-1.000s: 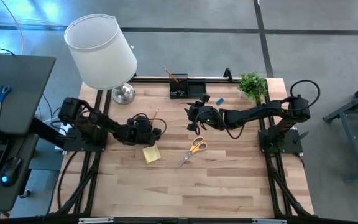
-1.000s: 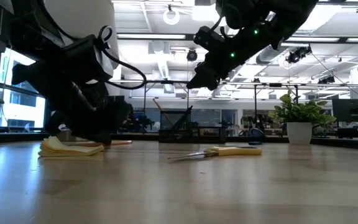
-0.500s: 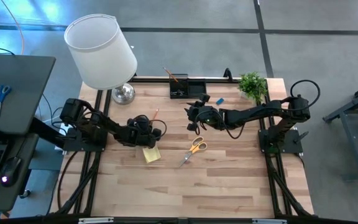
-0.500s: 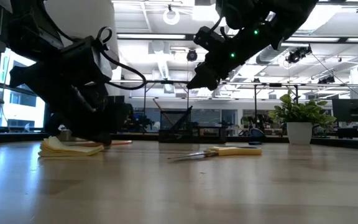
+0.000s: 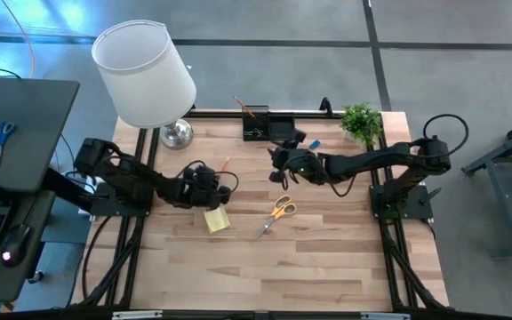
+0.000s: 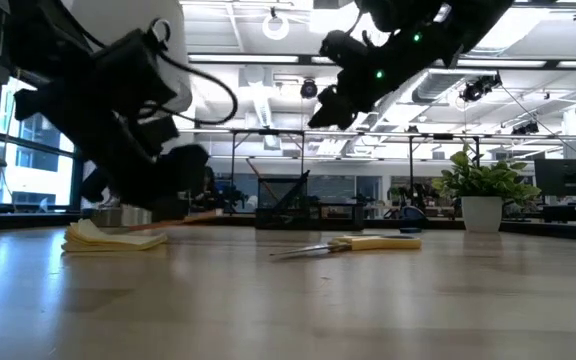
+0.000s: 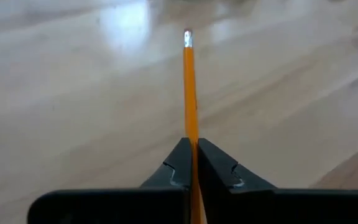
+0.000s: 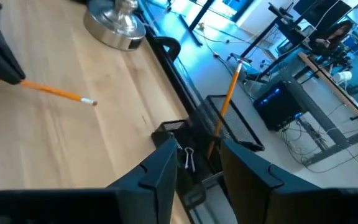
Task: Pick and place office supplies into organizer
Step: Put the pencil into the desk organizer
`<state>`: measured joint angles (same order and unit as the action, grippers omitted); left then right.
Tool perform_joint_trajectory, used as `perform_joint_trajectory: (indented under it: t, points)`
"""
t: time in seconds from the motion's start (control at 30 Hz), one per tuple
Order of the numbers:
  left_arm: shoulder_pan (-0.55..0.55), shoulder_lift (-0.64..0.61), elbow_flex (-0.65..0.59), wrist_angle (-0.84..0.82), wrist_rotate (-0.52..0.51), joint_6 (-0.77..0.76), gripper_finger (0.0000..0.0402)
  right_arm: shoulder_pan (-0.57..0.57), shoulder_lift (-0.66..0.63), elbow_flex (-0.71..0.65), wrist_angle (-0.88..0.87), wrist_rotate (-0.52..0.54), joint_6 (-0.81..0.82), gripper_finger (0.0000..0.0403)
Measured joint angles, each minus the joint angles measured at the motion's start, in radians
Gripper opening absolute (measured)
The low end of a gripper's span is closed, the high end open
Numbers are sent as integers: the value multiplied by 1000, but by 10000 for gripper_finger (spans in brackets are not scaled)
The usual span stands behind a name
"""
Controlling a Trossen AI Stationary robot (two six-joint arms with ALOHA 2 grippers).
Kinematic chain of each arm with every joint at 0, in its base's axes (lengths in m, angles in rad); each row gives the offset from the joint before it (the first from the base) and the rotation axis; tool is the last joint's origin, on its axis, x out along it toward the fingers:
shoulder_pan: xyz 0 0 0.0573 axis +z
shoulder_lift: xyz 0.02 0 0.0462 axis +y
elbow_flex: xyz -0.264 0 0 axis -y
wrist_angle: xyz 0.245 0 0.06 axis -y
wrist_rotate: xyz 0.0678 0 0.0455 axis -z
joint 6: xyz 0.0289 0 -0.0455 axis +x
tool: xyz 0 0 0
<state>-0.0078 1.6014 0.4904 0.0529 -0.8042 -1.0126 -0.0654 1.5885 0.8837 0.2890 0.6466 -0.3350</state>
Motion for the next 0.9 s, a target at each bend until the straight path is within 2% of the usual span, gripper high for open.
perform_joint_trajectory:
  t: [0.1,0.17,0.43,0.6,0.67,0.77,0.9]
  points:
    - [1,-49,0,-1,0,46,2,0,-39,0,-21,-35,26,119]
    - [1,-92,0,4,6,85,3,0,-63,0,-39,-100,59,119]
    - [-15,-281,2,-2,14,242,2,-65,-77,0,-64,-513,194,119]
    - [-21,-344,2,-9,113,253,1,-114,-77,-63,-50,-704,273,119]
    - [-21,-346,2,-2,137,266,0,-122,-76,-120,-29,-789,245,119]
    - [-19,-346,2,-1,142,294,0,-115,-75,-223,39,-834,163,119]
    - [-19,-346,2,2,145,308,0,-105,-75,-337,222,-819,68,119]
